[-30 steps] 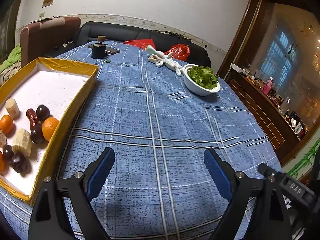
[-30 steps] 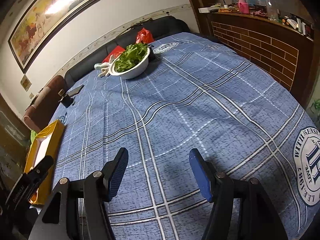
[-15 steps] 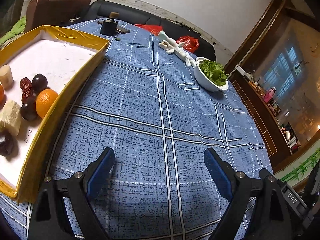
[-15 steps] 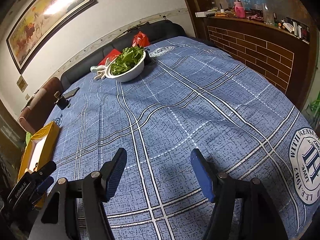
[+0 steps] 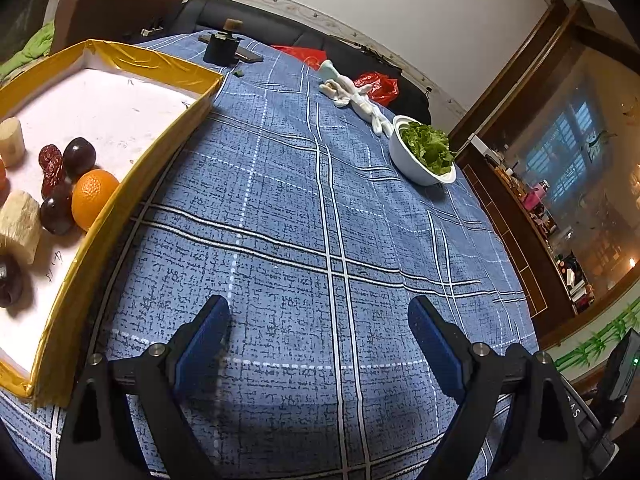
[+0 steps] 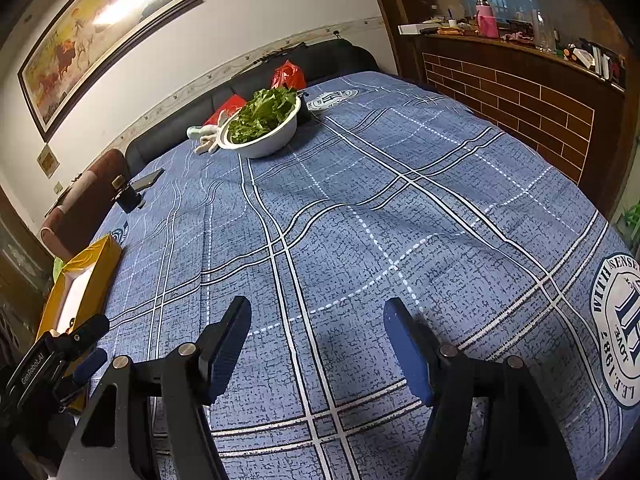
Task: Organize fruits
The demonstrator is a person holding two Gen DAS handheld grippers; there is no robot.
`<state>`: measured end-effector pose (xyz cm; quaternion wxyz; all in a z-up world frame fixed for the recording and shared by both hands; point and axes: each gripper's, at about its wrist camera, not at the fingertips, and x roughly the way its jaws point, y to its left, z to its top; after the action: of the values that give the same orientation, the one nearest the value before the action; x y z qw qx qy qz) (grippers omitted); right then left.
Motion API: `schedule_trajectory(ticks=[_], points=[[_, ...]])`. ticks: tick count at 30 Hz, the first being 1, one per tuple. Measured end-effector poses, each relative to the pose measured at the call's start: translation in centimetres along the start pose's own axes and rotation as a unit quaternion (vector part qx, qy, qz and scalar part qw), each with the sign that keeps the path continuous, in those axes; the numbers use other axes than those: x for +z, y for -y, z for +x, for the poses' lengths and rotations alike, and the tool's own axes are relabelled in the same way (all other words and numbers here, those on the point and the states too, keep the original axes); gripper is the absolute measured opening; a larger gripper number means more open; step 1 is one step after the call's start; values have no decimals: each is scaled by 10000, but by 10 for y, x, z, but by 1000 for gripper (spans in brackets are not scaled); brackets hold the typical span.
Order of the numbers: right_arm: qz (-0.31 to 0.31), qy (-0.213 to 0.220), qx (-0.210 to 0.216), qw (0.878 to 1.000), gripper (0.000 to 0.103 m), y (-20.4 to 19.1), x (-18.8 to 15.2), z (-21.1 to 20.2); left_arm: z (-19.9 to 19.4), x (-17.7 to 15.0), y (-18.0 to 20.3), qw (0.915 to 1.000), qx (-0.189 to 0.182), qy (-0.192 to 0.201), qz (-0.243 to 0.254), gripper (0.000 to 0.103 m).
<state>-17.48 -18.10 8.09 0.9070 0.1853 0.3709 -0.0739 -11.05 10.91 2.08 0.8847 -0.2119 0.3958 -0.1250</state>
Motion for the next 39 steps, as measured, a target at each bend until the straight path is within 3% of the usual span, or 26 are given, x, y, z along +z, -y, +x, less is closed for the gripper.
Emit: schedule_trajectory(ticks=[28, 35, 39], points=[[-202, 240, 135, 9994, 78, -17, -4, -11, 2, 0, -5, 9999, -64, -111, -98, 91], [-555, 407, 555, 9961, 80, -42, 1, -19, -13, -5, 8, 9988, 207, 334, 291, 91], [-928, 498, 781, 9914, 81, -65, 0, -27, -25, -8, 14, 9936, 818, 379, 686, 91]])
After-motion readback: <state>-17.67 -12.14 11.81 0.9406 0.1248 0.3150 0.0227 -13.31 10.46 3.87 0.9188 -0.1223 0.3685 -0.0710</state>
